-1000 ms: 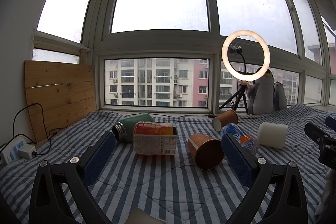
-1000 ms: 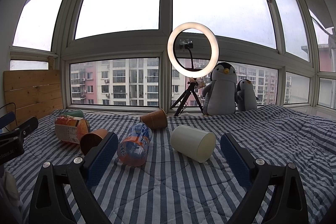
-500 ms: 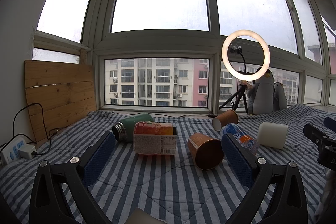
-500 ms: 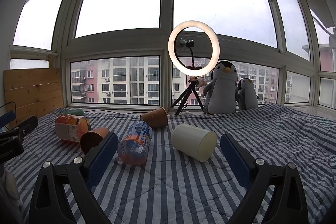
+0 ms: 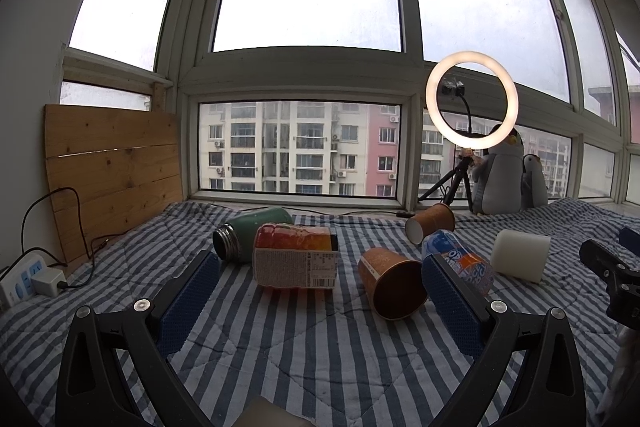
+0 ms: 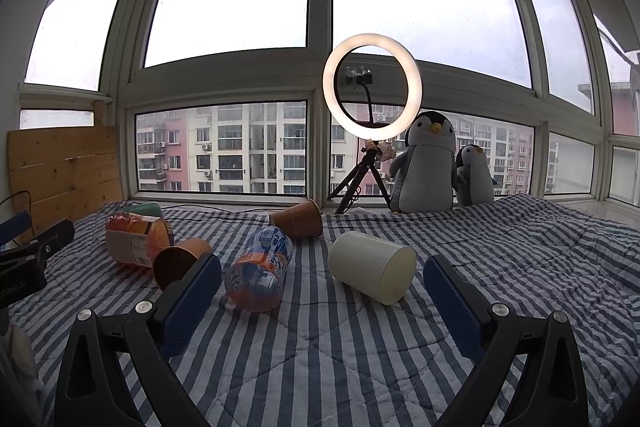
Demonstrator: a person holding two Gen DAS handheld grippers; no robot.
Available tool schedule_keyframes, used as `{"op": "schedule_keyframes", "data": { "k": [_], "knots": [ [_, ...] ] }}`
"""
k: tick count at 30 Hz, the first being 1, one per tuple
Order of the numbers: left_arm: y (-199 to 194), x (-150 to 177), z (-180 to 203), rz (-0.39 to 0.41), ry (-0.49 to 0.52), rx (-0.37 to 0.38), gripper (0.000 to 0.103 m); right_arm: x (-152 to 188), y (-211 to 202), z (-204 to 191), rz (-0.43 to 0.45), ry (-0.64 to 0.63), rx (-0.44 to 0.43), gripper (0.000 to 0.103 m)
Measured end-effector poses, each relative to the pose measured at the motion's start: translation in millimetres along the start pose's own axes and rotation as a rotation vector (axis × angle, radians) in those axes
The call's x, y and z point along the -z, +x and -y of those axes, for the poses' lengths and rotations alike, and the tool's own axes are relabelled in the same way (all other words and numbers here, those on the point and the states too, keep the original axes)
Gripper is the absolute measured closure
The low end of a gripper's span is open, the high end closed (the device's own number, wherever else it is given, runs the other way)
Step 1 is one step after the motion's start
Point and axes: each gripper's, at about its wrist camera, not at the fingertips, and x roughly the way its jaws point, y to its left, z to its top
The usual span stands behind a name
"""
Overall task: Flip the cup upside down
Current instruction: 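Move the left tool to the red juice bottle and close on it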
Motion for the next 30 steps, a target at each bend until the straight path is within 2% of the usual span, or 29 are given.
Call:
{"op": "schedule_keyframes", "data": {
  "k": [8, 12, 16, 23, 30],
  "knots": [
    [17, -1, -10, -0.081, -0.051, 0.004, 0.001, -1, 1, 0, -0.011, -0.005, -0.017, 0.002],
    [37, -8, -18, -0.173, -0.056, -0.014, 0.001, -2, 5, -4, -0.036, -0.027, -0.039, 0.002],
    [58, -19, -23, -0.251, -0.011, -0.044, 0.001, -1, 8, -5, -0.056, -0.028, -0.063, 0.002],
    [125, -52, -54, -0.421, -0.055, -0.068, 0.001, -2, 7, -2, -0.053, -0.014, -0.079, 0.002],
    [195, -72, -74, -0.491, -0.063, -0.169, 0.004, -2, 9, -3, -0.059, -0.015, -0.092, 0.002]
  ]
}}
